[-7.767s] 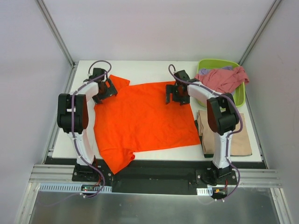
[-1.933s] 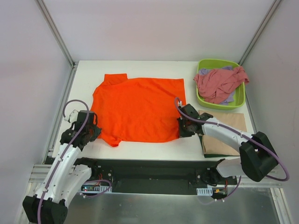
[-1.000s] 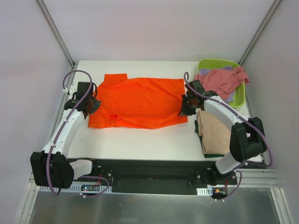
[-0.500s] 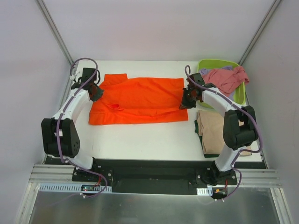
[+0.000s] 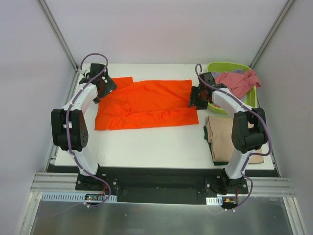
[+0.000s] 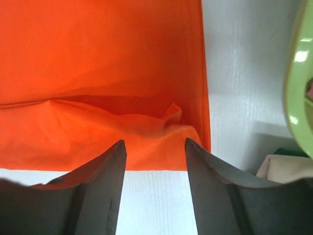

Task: Fold and stack the t-shirts
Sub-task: Fold the flattened tshirt in 1/3 of the way, then grap the side of the flattened tshirt furthest away from the robot with both arms, then fold the other side of the tshirt into a rectangle

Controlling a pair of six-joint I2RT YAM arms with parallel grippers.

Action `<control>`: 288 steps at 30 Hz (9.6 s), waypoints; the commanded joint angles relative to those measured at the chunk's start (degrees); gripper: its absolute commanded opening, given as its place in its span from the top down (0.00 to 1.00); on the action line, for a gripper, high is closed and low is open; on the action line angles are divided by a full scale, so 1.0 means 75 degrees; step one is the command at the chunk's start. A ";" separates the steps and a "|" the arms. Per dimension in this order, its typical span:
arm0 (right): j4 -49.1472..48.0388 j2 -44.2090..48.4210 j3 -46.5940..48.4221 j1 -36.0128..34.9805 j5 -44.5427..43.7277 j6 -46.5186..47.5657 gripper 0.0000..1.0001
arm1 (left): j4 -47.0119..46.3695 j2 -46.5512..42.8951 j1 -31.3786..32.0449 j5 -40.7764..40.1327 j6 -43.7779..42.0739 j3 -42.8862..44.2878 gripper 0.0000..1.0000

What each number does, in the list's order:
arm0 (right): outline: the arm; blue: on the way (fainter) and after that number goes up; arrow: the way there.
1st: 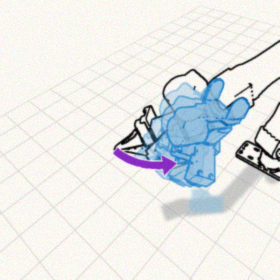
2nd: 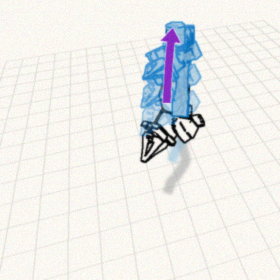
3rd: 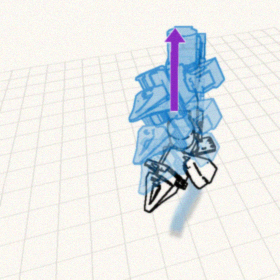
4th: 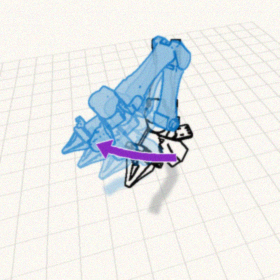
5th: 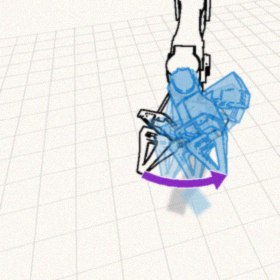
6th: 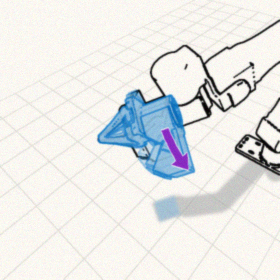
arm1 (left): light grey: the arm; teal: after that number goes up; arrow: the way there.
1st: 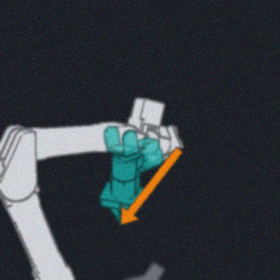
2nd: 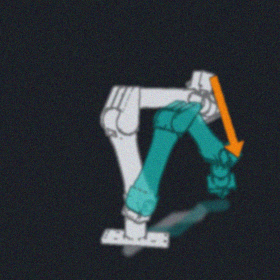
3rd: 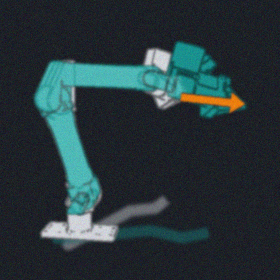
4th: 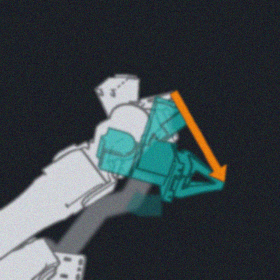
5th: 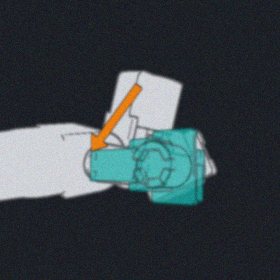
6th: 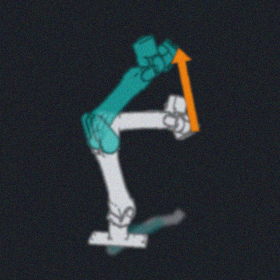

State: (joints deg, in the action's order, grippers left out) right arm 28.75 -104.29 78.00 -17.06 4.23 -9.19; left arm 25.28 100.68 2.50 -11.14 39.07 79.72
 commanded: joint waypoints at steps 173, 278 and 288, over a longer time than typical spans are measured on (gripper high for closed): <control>0.0068 -0.2979 0.4095 -0.0573 -0.3423 0.0042 0.19 | 0.2161 0.6263 -0.0275 0.0758 -0.3885 0.6831 1.00; -0.1455 0.1097 -0.0614 -0.0573 -0.0939 0.1518 0.99 | -0.0323 -0.6462 0.0217 0.0560 -0.1331 -0.5636 1.00; -0.1478 0.0968 -0.0649 -0.0561 -0.0997 0.1460 0.99 | -0.0312 -0.7330 0.0241 0.0290 -0.0557 -0.6399 1.00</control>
State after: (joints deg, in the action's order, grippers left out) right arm 18.20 -99.26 73.23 -21.26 -2.26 1.15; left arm 23.16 48.01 3.81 -6.74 31.22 33.78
